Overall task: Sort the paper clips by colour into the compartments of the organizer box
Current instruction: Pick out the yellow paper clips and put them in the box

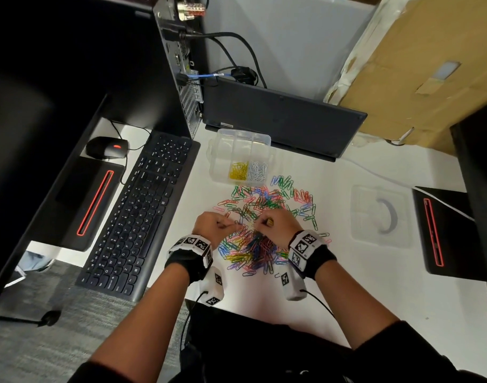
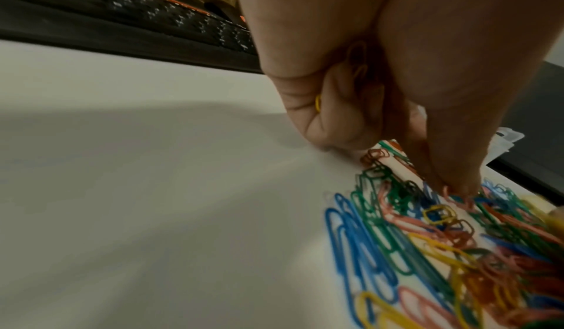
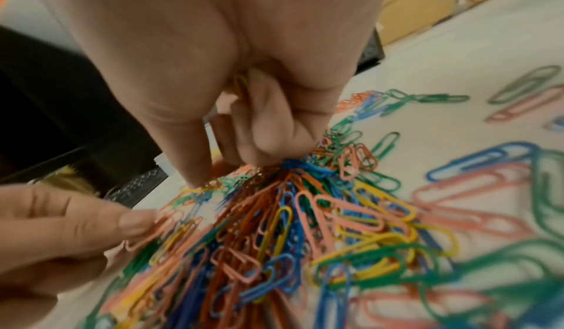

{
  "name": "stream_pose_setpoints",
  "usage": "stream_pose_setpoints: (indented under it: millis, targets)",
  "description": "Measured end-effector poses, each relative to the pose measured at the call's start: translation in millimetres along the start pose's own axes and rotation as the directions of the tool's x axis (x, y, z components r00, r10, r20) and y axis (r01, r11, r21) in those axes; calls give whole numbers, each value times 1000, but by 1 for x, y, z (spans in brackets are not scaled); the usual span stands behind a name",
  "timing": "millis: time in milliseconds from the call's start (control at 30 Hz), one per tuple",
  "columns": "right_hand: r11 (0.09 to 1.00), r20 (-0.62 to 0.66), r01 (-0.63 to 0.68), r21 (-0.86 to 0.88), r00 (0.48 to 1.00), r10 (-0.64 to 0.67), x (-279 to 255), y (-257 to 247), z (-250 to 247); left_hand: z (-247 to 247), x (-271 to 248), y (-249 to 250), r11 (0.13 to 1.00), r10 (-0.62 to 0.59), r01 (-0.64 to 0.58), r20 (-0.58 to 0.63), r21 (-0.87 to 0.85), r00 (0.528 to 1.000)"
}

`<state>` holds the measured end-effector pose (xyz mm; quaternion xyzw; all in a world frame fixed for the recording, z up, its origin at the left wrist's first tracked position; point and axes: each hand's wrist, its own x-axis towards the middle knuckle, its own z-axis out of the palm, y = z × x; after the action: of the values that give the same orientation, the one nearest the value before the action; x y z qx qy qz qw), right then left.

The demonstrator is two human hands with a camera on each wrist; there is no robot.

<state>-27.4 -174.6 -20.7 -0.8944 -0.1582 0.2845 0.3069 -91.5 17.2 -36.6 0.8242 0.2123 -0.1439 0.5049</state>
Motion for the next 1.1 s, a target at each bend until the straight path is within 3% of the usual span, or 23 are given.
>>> stream_pose_setpoints:
  millis: [133, 200, 300, 433, 600, 700, 767, 800, 833, 867, 900, 933, 1000, 1100]
  targets:
    - [977, 76, -80, 198, 995, 66, -5, 2, -11, -1, 3, -2, 998, 29, -24, -88, 56, 996]
    - [922, 144, -162, 352, 983, 118, -5, 5, -14, -3, 4, -2, 998, -4, 16, -169, 68, 986]
    - [749, 218, -256, 612, 964, 152, -9, 4, -14, -7, 6, -1, 993, 7, 17, -195, 118, 981]
    - [454, 263, -306, 837, 952, 157, -10, 3, -13, -2, 3, 3, 972, 69, -47, -89, 230, 994]
    - [110, 363, -370, 922, 928, 81, -8, 1, -14, 10, -1, 6, 937, 79, -51, -69, 345, 994]
    - [37, 387, -393, 919, 916, 107, -8, -2, -16, 12, -2, 7, 934, 78, -53, -57, 352, 995]
    - [97, 390, -408, 908, 906, 165, -6, -5, -14, 11, -2, 7, 931, 63, -43, -43, 363, 997]
    - [189, 364, -402, 896, 909, 205, -4, -7, -13, 11, -2, 6, 930, 55, -37, -41, 365, 998]
    - [348, 301, -373, 860, 922, 243, -3, -7, -12, 10, -2, 5, 931, 50, -31, -43, 363, 998]
    - [567, 209, -323, 758, 943, 259, -2, -6, -9, 10, -2, 3, 933, 53, -32, -50, 358, 997]
    - [790, 98, -245, 562, 968, 230, 0, -4, -7, 10, -2, 2, 934, 61, -38, -55, 355, 997]
    - [932, 7, -143, 333, 989, 149, 1, -1, -4, 10, -3, 1, 933, 74, -49, -56, 356, 996]
    - [996, -61, 6, 93, 998, 0, 1, -2, 1, 10, -4, 0, 927, 83, -61, -43, 370, 996]
    - [999, -118, 37, 8, 992, -35, 2, -4, 10, 11, -5, 2, 925, 71, -51, -40, 377, 997]
